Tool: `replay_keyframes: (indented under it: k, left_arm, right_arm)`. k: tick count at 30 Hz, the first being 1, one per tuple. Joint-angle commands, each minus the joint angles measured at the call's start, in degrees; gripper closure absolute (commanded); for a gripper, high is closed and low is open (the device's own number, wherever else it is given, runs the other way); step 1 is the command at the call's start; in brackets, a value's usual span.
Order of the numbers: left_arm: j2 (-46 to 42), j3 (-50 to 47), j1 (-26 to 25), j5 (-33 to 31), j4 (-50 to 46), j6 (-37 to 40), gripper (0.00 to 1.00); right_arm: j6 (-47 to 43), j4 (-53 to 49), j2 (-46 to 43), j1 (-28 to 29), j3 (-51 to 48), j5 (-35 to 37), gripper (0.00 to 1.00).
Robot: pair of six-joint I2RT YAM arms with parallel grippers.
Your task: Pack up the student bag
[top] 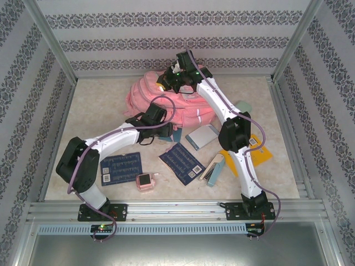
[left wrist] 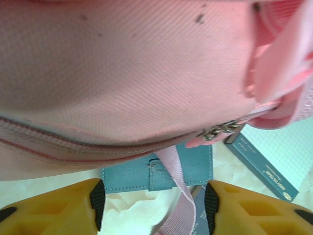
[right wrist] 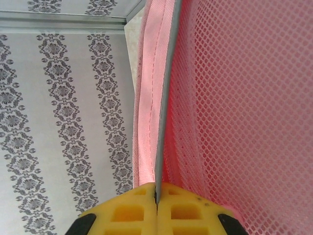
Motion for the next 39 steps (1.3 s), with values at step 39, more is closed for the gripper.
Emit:
replay_keyframes:
  k: [39]
  left_arm:
    - [2.15,-28.6,14.54,31.96,76.42,-33.79,0.43]
  right_arm:
    - [10.79,3.63,5.28,-0.53,20.98,-11.41,1.0]
